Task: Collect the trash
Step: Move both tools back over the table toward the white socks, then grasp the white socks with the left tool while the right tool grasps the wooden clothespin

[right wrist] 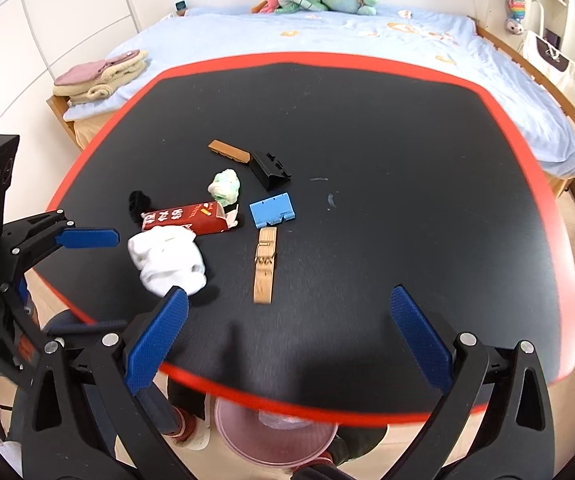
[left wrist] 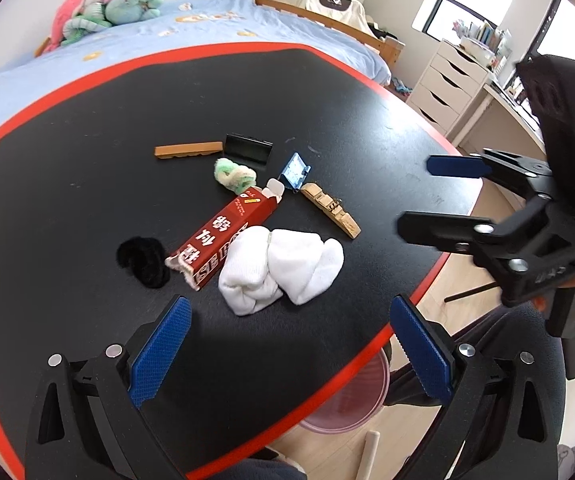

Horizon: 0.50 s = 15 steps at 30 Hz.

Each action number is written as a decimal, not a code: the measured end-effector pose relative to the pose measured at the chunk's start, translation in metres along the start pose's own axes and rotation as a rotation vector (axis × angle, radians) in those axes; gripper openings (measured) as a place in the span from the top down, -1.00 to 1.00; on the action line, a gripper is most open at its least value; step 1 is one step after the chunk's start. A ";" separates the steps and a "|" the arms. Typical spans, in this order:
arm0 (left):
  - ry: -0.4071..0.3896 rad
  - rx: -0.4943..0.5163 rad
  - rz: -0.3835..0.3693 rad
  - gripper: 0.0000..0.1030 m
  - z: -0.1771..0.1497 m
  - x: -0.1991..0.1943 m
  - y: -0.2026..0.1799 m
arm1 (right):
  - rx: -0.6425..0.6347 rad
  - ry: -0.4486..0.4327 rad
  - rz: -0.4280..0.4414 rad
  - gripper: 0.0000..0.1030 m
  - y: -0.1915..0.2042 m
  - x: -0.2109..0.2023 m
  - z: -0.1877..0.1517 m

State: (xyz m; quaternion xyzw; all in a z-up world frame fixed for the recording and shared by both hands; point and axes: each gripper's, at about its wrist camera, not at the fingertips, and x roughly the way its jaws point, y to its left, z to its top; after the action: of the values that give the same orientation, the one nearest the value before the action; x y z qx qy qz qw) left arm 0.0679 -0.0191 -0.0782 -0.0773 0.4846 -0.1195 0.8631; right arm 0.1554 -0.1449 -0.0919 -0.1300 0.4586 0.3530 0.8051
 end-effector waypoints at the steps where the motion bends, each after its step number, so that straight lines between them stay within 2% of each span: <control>1: 0.004 0.001 -0.007 -0.85 0.001 0.003 0.001 | -0.001 0.006 0.007 -0.93 0.000 0.006 0.002; 3: 0.008 0.005 -0.013 -0.85 0.002 0.005 0.002 | -0.005 0.014 0.017 -0.87 0.001 0.014 0.005; 4: 0.008 0.007 -0.019 -0.85 0.003 0.007 0.002 | -0.008 0.019 0.020 -0.76 0.001 0.018 0.006; 10: 0.010 0.011 -0.034 -0.81 0.003 0.011 0.006 | -0.027 0.044 0.029 -0.41 0.006 0.037 0.014; 12: 0.015 0.011 -0.034 -0.57 0.003 0.013 0.008 | -0.033 0.052 0.028 -0.26 0.006 0.043 0.016; 15: 0.016 0.016 -0.031 -0.41 0.003 0.015 0.010 | -0.049 0.061 0.023 -0.11 0.008 0.048 0.015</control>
State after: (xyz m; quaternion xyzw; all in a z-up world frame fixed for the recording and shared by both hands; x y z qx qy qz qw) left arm 0.0790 -0.0136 -0.0917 -0.0767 0.4894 -0.1372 0.8578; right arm 0.1756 -0.1095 -0.1229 -0.1551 0.4757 0.3692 0.7832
